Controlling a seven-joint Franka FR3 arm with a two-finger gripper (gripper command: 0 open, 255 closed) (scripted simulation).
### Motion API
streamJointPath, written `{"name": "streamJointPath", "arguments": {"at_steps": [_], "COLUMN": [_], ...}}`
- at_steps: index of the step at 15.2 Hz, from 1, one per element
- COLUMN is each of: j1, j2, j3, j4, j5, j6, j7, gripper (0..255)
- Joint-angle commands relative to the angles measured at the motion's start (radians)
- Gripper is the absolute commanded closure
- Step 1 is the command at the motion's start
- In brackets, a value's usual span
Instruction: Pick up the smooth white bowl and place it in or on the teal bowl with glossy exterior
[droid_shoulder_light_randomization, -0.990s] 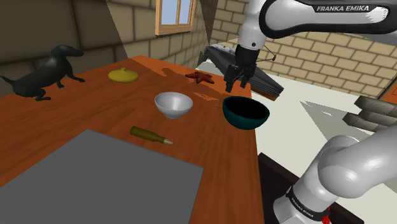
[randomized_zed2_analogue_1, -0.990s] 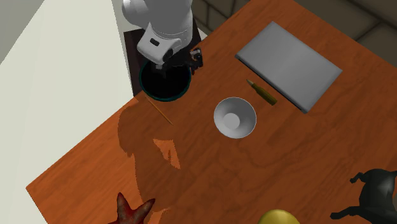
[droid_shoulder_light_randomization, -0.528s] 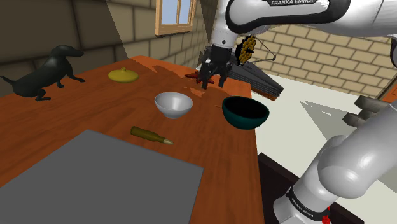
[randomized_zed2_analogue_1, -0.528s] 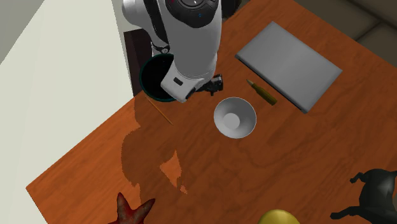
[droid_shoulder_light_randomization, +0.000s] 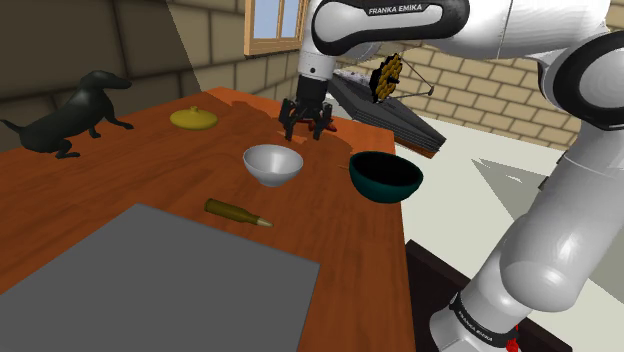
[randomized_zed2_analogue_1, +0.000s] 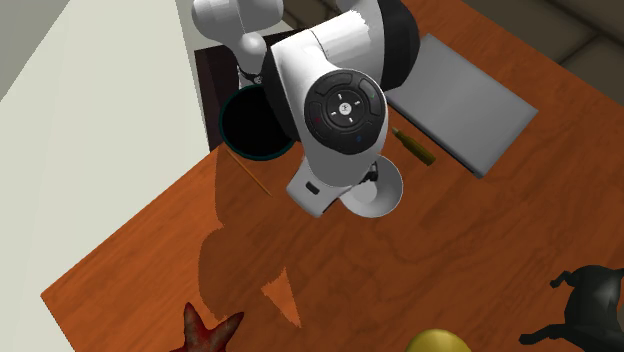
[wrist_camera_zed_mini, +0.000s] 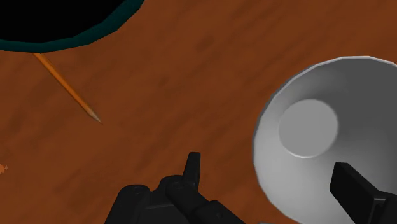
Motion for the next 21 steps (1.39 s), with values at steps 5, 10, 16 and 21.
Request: {"name": "streamJointPath", "arguments": {"at_steps": [5, 10, 16, 21], "j1": [0.005, 0.005, 0.005, 0.005], "j2": [0.012, 0.013, 0.013, 0.013], "j3": [0.004, 0.005, 0.005, 0.005], "j4": [-0.063, -0.070, -0.070, -0.070], "j5": [0.003, 0.003, 0.003, 0.003], "j6": [0.076, 0.083, 0.083, 0.083], "j7": [0.003, 0.003, 0.003, 0.003], "gripper": [0, 0, 255, 255]}}
